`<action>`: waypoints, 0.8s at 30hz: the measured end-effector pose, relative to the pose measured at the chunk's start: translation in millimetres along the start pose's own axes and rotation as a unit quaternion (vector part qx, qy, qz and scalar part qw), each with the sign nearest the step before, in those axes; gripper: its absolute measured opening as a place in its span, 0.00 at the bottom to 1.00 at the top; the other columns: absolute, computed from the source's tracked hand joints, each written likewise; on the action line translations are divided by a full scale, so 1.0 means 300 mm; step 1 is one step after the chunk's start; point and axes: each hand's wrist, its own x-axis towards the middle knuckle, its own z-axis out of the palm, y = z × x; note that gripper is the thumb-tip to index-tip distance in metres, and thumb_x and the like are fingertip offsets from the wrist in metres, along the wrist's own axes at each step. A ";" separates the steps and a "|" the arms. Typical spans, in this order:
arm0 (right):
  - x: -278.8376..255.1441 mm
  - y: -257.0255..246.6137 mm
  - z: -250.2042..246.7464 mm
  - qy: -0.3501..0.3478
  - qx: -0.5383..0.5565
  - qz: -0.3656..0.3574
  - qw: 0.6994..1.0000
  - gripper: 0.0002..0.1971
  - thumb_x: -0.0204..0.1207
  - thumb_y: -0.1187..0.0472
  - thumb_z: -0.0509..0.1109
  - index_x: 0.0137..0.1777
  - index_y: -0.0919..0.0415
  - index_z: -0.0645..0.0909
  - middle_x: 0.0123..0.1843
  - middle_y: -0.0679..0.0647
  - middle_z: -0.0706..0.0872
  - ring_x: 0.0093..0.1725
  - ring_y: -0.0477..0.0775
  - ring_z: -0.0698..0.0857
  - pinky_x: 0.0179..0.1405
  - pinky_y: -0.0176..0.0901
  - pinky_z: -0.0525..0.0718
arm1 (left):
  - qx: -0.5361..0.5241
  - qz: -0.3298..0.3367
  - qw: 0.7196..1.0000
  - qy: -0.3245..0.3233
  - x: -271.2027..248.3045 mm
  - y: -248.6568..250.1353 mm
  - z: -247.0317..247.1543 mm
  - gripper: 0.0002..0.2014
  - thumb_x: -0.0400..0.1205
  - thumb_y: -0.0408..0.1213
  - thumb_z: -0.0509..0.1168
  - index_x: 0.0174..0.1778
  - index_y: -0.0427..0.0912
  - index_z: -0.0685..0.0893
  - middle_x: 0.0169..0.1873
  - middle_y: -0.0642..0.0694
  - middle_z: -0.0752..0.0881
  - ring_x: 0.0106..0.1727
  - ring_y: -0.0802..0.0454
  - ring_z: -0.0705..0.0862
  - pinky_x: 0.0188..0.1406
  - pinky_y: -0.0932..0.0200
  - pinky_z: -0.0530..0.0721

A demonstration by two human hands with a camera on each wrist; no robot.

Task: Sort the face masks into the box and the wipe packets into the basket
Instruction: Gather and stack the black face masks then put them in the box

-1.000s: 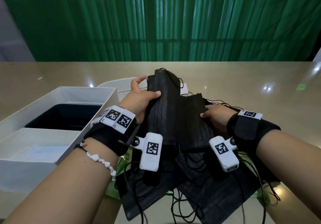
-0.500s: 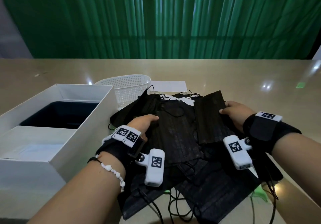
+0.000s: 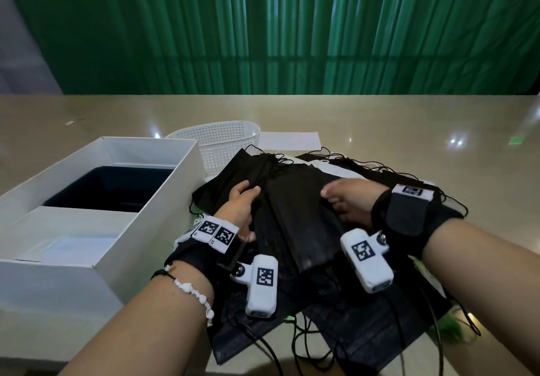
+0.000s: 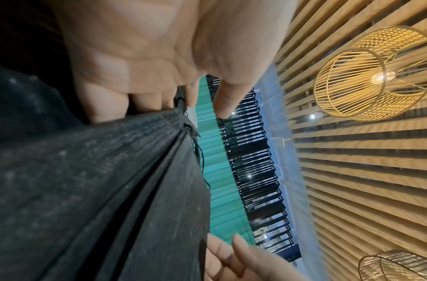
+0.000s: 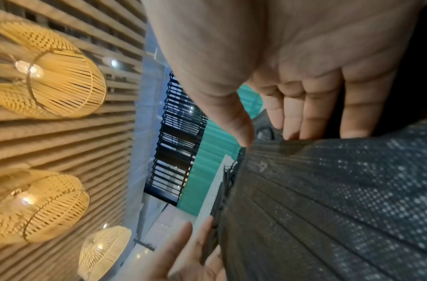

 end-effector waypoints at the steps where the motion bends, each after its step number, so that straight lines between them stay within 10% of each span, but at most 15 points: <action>1: 0.005 0.018 0.007 0.007 -0.051 0.031 0.998 0.07 0.81 0.63 0.62 0.41 0.58 0.74 0.37 0.52 0.75 0.34 0.48 0.75 0.33 0.41 0.76 | -0.004 0.000 1.000 0.000 -0.001 0.000 -0.001 0.21 0.87 0.42 0.56 0.76 0.57 0.64 0.61 0.45 0.78 0.40 0.53 0.78 0.31 0.56 0.80; 10: 0.006 0.036 0.047 0.045 -0.232 -0.007 0.972 0.14 0.71 0.56 0.75 0.34 0.56 0.71 0.34 0.54 0.75 0.34 0.51 0.76 0.32 0.43 0.77 | -0.017 0.007 1.000 0.005 0.023 -0.028 -0.009 0.38 0.79 0.31 0.66 0.78 0.63 0.55 0.70 0.45 0.73 0.58 0.45 0.80 0.40 0.47 0.83; 16: -0.006 0.044 0.078 -0.048 -0.127 -0.047 0.990 0.08 0.74 0.75 0.68 0.41 0.61 0.77 0.44 0.64 0.83 0.45 0.63 0.82 0.61 0.62 0.79 | 0.020 0.057 0.998 0.000 0.012 -0.047 0.010 0.62 0.61 0.31 0.78 0.79 0.67 0.42 0.68 0.38 0.74 0.62 0.37 0.81 0.60 0.33 0.81; 20: 0.001 0.052 0.061 -0.048 -0.090 -0.060 0.993 0.09 0.74 0.75 0.67 0.40 0.61 0.76 0.42 0.63 0.82 0.43 0.62 0.81 0.60 0.63 0.79 | 0.009 0.068 0.997 -0.031 -0.002 -0.059 0.039 0.57 0.72 0.19 0.70 0.82 0.58 0.38 0.65 0.40 0.75 0.64 0.41 0.79 0.61 0.37 0.81; 24: -0.002 0.067 0.015 0.035 -0.162 -0.058 0.984 0.10 0.72 0.59 0.75 0.41 0.55 0.74 0.34 0.53 0.79 0.33 0.49 0.78 0.32 0.44 0.79 | 0.029 0.108 0.993 -0.037 -0.023 -0.037 0.046 0.41 0.68 0.16 0.68 0.77 0.41 0.64 0.62 0.36 0.80 0.65 0.36 0.80 0.64 0.38 0.79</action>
